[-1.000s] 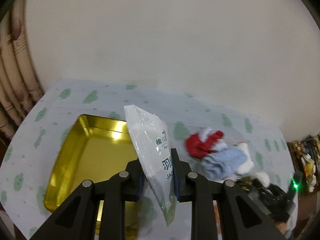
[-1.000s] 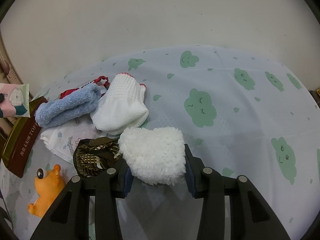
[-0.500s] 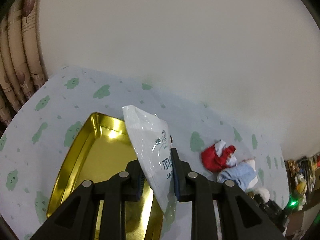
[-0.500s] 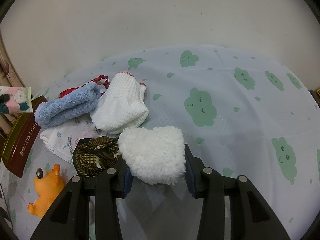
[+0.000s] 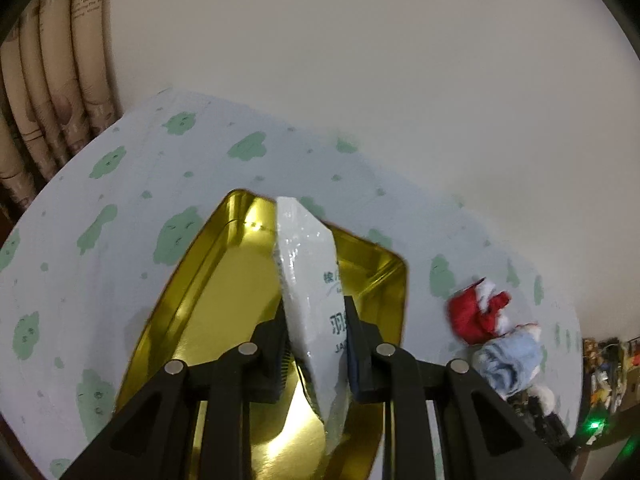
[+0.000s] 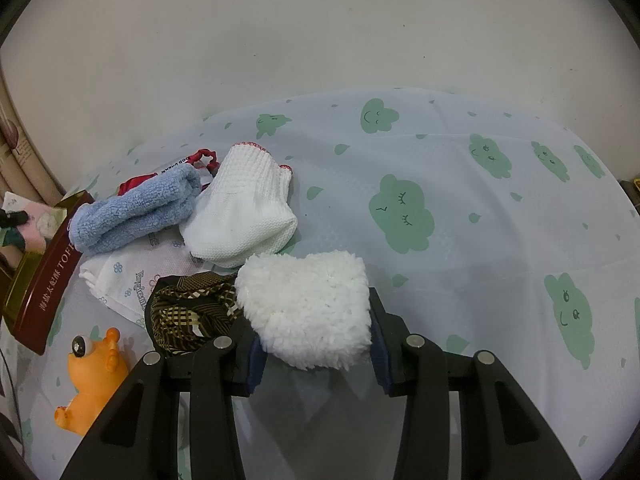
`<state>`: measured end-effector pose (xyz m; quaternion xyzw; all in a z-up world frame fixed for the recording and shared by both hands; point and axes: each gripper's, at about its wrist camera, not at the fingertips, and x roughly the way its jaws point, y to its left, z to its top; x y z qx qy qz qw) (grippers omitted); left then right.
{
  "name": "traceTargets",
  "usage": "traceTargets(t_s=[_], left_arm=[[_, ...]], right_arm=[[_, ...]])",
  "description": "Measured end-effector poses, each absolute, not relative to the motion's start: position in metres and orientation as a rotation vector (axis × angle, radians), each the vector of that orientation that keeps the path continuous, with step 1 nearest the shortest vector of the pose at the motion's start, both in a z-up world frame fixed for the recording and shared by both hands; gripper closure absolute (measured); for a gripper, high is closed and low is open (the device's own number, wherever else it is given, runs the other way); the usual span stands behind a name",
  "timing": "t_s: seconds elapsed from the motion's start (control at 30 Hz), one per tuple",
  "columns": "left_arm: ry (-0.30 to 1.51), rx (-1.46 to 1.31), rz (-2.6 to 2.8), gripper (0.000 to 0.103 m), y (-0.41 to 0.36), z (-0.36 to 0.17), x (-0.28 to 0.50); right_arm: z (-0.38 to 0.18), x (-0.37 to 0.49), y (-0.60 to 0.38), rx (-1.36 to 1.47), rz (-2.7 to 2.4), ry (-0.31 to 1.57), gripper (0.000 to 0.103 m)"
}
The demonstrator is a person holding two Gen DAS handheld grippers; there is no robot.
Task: Organize soft objects
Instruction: 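Carry the wipes packet into the tin and open the left tool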
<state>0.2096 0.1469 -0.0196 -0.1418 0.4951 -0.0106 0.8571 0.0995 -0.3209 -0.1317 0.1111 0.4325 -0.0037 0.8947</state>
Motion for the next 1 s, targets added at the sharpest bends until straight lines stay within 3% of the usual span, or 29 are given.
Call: traceTargets(t_s=[0.1, 0.17, 0.6, 1.0], left_arm=[[1.062, -0.283, 0.025, 0.066, 0.152, -0.02, 0.212], [1.084, -0.285, 0.046, 0.049, 0.157, -0.022, 0.212], [1.122, -0.155, 0.12, 0.047, 0.17, -0.017, 0.187], [0.948, -0.051, 0.087, 0.047, 0.161, 0.009, 0.129]], right_arm=[[-0.132, 0.099, -0.321, 0.23, -0.008, 0.897, 0.063], [-0.132, 0.1, -0.321, 0.231, -0.007, 0.896, 0.063], [-0.13, 0.099, -0.32, 0.229, -0.009, 0.896, 0.063], [-0.127, 0.098, -0.317, 0.206, -0.009, 0.878, 0.065]])
